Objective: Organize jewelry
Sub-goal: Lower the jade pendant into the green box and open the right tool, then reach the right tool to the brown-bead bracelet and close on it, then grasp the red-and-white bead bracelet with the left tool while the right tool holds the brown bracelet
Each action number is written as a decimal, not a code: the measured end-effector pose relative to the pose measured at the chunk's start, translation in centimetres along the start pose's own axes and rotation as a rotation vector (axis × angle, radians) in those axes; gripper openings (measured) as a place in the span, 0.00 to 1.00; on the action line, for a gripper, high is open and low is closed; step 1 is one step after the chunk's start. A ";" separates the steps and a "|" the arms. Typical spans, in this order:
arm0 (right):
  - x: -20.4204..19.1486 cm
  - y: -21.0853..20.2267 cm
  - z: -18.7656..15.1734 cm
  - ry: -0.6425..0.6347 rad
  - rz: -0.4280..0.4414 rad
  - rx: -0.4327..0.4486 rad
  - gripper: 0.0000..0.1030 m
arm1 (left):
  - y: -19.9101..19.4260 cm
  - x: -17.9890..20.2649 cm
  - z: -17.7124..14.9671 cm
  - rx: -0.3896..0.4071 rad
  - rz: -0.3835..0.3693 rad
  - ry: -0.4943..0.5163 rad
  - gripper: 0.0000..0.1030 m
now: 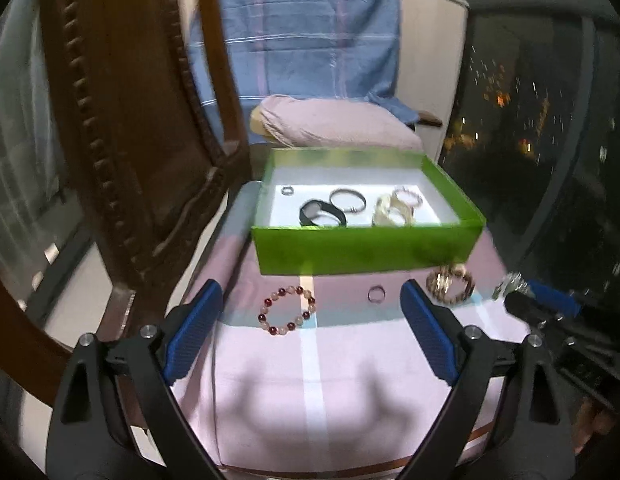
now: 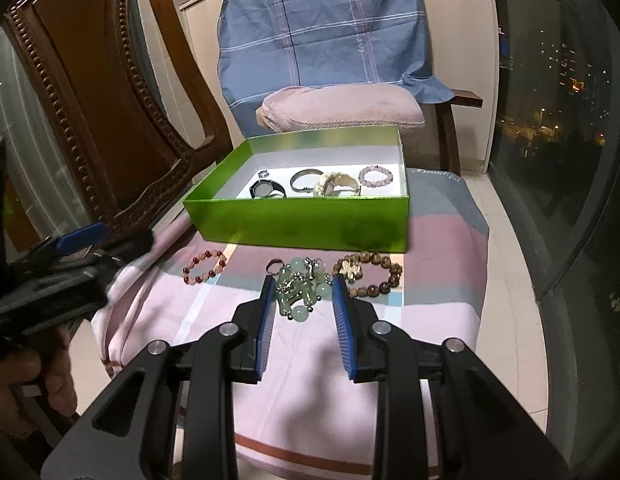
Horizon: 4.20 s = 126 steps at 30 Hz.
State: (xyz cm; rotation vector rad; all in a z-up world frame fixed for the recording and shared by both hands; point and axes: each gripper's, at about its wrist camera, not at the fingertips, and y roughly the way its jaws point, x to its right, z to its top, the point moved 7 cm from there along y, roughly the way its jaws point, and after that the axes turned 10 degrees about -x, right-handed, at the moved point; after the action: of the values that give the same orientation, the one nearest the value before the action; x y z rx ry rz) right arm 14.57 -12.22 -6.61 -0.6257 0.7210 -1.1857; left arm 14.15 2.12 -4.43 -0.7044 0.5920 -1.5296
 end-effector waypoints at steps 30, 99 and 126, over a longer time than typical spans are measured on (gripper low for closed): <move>3.7 -2.6 -0.5 0.087 -0.078 0.082 0.79 | 0.7 -2.5 0.7 -0.032 -0.053 -0.047 0.87; 4.0 -1.8 3.1 0.015 -0.019 0.039 0.12 | 12.6 0.4 -2.2 -0.259 0.035 0.171 0.60; 2.7 -2.3 3.1 -0.019 0.001 0.041 0.12 | 9.5 -0.5 0.0 -0.197 -0.098 0.005 0.07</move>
State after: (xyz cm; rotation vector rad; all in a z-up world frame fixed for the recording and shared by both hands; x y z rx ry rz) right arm 16.16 -15.22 -3.39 -0.6016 0.6790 -1.1896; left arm 20.58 1.82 -11.41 -0.8914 0.7279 -1.5773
